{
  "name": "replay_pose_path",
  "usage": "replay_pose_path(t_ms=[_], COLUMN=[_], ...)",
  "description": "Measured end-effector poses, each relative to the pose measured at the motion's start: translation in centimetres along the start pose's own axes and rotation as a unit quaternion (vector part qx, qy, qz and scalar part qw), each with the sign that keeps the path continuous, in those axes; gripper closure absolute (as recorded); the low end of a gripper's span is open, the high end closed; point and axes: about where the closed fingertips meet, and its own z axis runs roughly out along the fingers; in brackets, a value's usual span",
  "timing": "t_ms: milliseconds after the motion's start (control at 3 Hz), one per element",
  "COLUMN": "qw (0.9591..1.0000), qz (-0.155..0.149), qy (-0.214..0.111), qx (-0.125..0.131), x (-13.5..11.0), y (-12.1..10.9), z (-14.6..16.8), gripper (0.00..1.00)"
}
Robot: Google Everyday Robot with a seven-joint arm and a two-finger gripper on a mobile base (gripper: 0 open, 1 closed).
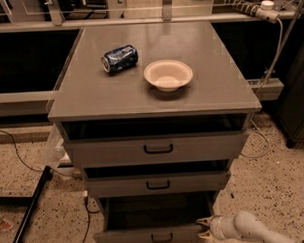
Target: Open bottom drawer
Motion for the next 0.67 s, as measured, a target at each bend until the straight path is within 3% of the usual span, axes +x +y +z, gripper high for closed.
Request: replay_pose_path(t_ms=[667], qw=[1.0], qz=[0.0], qy=[0.0], qx=[0.0], x=[-0.18], y=[-0.03], z=[0.11], gripper=[0.35])
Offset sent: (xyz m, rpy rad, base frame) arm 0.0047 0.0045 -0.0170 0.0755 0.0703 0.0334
